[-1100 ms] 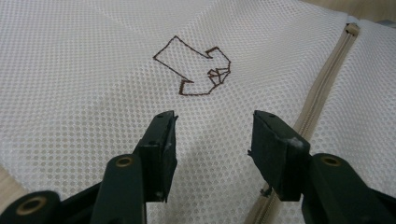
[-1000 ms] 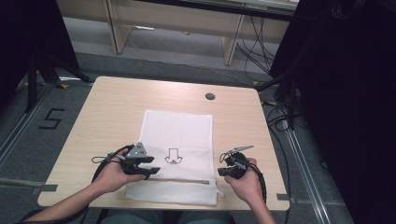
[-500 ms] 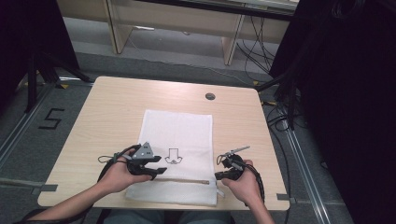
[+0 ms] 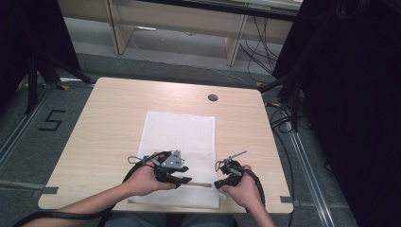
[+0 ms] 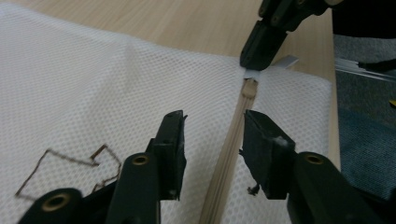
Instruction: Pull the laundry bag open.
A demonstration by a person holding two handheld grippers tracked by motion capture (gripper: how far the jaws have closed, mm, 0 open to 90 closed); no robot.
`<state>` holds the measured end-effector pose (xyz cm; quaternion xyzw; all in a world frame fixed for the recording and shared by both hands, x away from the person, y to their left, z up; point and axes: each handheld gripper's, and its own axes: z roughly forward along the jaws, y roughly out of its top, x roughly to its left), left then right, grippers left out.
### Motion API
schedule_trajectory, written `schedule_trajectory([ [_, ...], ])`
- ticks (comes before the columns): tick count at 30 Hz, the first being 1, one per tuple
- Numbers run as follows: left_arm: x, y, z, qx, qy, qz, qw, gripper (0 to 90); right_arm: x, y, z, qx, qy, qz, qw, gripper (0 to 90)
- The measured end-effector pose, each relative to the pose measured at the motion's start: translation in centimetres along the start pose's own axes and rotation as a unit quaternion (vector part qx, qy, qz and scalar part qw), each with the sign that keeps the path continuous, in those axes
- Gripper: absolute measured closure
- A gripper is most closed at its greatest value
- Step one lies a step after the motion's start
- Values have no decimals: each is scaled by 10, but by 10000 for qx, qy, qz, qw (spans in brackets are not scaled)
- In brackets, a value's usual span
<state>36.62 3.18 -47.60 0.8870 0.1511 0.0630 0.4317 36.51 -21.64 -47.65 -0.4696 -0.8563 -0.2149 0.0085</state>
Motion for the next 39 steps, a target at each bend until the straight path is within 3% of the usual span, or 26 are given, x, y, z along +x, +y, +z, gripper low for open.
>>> schedule_trajectory([
  [6,-9,9,19,249,-225,244,9991,690,5,2,5,184,-92,86,9998,900],
  [8,-10,11,24,294,-281,229,9989,716,5,2,7,131,-100,-31,9999,900],
  [13,-11,17,34,394,-341,299,9982,733,5,2,7,122,-84,24,9999,900],
  [14,-12,18,36,373,-375,184,9984,738,4,2,7,130,-84,22,9999,900],
  [18,-11,21,41,439,-389,288,9979,745,4,2,7,94,-46,-9,9999,900],
  [19,-12,22,43,445,-382,207,9981,748,3,2,7,89,-47,-26,9999,900],
  [21,-13,23,45,538,-395,311,9973,754,3,2,7,99,-44,9,9999,900],
  [24,-14,22,50,519,-413,215,9976,757,3,2,8,101,-48,11,9999,900],
  [35,-15,18,62,599,-461,159,9970,757,4,2,8,92,-43,26,9999,900],
  [36,-15,18,63,598,-439,246,9969,757,4,2,8,92,-41,28,9999,900],
  [39,-16,18,65,601,-461,168,9970,756,3,2,8,110,-26,43,9999,900],
])
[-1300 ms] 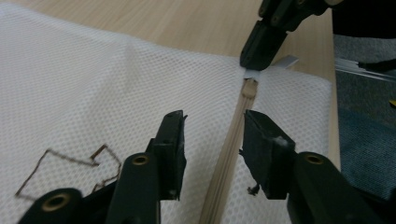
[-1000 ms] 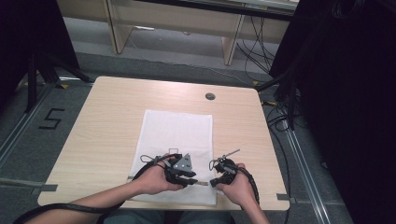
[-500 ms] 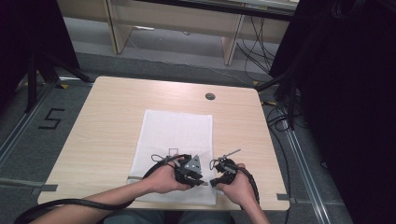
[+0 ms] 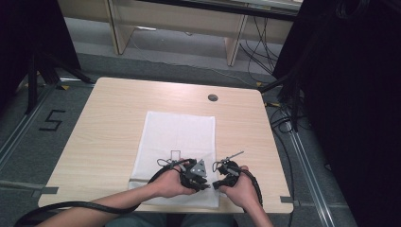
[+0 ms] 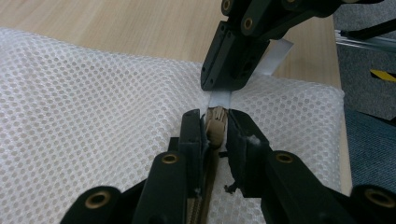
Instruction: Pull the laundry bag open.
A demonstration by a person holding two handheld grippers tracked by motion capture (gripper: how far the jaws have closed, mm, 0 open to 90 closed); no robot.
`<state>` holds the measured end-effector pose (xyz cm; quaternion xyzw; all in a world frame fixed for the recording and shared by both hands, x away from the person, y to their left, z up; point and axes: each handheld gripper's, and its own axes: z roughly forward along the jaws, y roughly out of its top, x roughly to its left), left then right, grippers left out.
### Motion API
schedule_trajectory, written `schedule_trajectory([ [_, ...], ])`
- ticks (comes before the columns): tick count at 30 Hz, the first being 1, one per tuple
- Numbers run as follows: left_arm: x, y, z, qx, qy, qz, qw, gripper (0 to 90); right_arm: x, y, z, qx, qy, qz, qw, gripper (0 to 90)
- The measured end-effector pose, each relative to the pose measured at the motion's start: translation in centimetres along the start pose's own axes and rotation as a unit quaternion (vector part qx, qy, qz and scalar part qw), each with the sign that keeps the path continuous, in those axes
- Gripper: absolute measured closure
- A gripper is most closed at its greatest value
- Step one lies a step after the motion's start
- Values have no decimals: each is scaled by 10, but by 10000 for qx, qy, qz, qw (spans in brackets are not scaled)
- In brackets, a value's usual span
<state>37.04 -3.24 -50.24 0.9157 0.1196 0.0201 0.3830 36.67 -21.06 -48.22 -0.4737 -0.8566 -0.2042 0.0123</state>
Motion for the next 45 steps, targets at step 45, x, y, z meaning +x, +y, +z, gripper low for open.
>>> schedule_trajectory([
  [45,-6,1,-3,20,89,251,9996,817,1,1,0,54,-38,46,10000,900],
])
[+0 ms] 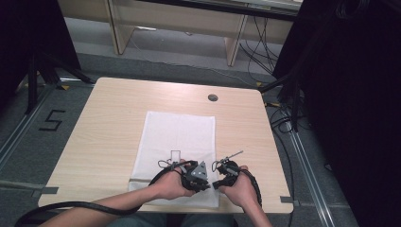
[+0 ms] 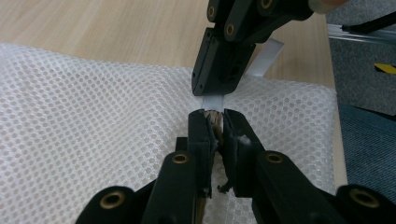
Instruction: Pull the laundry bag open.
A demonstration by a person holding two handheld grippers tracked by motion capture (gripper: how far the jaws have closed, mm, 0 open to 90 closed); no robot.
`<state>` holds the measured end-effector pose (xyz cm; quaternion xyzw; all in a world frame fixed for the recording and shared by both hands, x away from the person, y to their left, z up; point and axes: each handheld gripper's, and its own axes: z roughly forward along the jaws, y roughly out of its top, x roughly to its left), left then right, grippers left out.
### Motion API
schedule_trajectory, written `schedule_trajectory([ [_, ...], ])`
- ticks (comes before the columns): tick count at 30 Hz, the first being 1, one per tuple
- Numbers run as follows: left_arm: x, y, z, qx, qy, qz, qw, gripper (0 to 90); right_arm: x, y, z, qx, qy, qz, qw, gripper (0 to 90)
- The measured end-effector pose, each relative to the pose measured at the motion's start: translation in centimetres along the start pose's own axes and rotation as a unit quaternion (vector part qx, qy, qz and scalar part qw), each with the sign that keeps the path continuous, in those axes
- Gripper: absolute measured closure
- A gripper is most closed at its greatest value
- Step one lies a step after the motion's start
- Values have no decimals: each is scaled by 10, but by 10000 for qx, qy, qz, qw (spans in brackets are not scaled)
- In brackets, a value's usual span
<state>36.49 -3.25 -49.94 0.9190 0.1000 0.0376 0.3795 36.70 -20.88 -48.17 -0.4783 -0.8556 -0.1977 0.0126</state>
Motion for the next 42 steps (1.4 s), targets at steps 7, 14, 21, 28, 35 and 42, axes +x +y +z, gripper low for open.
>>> schedule_trajectory([
  [7,0,-2,-8,-30,-36,9,10000,817,0,0,0,3,2,0,10000,900],
  [14,2,-3,-8,-31,-12,46,10000,817,0,0,0,-15,4,-32,10000,900],
  [21,1,-4,-8,-53,-15,14,10000,816,1,0,1,-31,-33,-33,10000,900],
  [28,2,-3,-8,-33,-29,9,10000,816,1,1,0,17,-30,-41,10000,900],
  [35,0,-3,-8,-54,-13,-67,10000,816,1,1,0,20,-41,-71,10000,900],
  [42,1,-2,-11,-14,11,-6,10000,816,2,1,0,39,-58,-22,10000,900],
])
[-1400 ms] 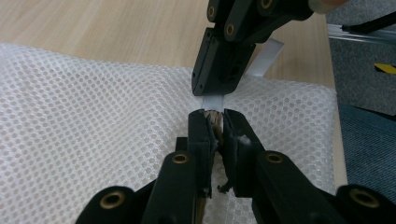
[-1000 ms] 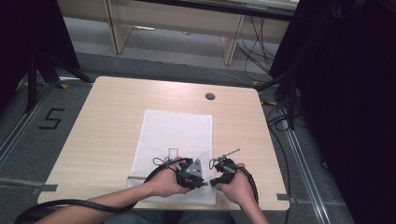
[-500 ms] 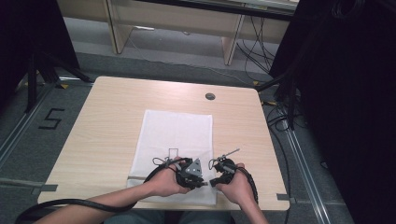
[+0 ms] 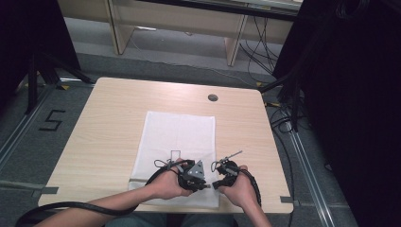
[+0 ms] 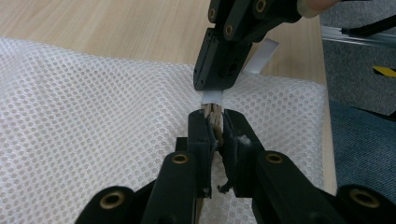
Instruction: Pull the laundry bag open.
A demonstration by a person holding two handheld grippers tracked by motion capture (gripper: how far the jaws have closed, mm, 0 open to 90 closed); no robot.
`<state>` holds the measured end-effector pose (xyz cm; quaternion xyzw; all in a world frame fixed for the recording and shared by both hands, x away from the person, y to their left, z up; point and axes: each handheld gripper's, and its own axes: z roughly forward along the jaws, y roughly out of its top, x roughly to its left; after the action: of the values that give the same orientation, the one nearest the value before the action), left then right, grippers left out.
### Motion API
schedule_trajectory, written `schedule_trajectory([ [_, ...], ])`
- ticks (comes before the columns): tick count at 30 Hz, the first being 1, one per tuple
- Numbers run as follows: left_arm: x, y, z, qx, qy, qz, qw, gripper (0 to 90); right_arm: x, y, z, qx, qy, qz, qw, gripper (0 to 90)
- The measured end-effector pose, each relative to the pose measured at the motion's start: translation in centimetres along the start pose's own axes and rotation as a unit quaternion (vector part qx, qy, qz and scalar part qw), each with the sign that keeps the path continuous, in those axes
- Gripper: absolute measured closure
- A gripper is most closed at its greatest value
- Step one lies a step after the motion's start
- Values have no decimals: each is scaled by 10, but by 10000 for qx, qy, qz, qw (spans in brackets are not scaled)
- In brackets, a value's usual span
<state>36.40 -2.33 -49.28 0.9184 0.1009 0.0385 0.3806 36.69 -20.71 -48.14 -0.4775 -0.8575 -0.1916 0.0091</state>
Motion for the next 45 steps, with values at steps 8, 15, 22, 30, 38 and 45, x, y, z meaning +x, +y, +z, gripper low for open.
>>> schedule_trajectory([
  [8,-1,0,-1,-45,-30,-52,10000,816,0,0,0,-18,13,-45,10000,900],
  [15,-1,-1,-5,-82,-15,-75,9999,817,0,0,0,-18,11,-40,10000,900],
  [22,0,-2,-8,-47,-23,-68,10000,817,0,0,1,-42,-7,-64,10000,900],
  [30,-1,-2,-12,-64,13,1,10000,816,1,0,0,-2,-39,-21,10000,900],
  [38,0,-5,-18,-91,17,-118,9999,816,0,1,0,-20,-23,-51,10000,900],
  [45,-1,-5,-21,-103,19,-114,9999,816,1,0,0,4,-33,-9,10000,900],
])
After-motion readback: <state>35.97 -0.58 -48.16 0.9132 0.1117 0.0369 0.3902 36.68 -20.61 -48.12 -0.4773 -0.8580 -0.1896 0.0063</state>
